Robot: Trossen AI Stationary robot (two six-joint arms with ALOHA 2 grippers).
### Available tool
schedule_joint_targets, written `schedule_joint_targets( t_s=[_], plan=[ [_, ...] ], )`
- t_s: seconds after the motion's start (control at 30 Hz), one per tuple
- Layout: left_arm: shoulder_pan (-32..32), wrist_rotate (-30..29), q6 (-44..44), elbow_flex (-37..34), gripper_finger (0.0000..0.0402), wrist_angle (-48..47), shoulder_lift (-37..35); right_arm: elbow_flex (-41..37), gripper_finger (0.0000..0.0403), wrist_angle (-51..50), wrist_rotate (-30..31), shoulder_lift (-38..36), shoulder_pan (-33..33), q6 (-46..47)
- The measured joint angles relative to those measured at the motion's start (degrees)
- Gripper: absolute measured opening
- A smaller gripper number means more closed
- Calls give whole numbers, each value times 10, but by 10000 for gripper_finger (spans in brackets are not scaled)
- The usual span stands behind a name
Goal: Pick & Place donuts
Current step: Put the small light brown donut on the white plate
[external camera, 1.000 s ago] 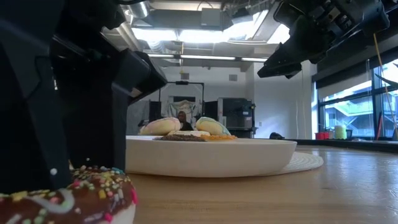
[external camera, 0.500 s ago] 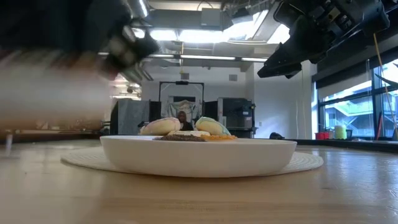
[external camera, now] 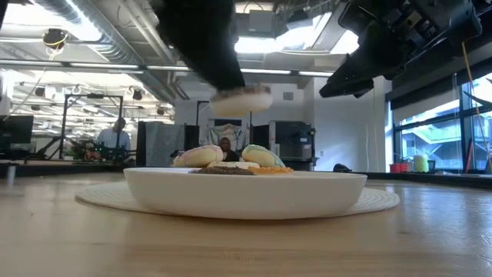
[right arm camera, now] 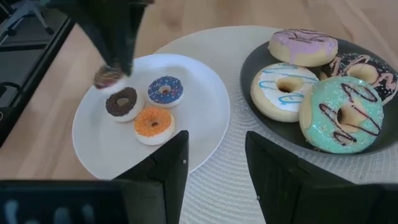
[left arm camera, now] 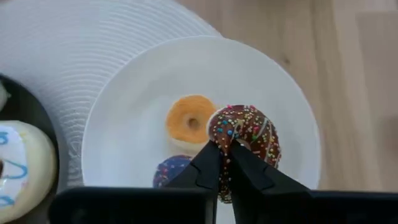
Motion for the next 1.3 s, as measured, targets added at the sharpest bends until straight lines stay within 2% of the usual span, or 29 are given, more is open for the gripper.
schedule_joint_targets(
  t_s=[0.1, 0.23, 0.6, 0.93, 1.3],
  plan=[
    [25, 26, 8, 0, 16, -3, 2, 0, 161, -7, 0, 0, 0, 0],
    [39, 27, 29, 0, 17, -1, 2, 0, 161, -9, 0, 0, 0, -1],
    [30, 82, 29, 0, 17, 3, 32, 0, 161, -9, 0, 0, 0, -2],
    [35, 60, 20, 0, 17, 0, 45, 0, 161, -10, 0, 0, 0, 0],
    [36, 71, 19, 0, 18, 1, 54, 0, 161, -10, 0, 0, 0, 0]
  ],
)
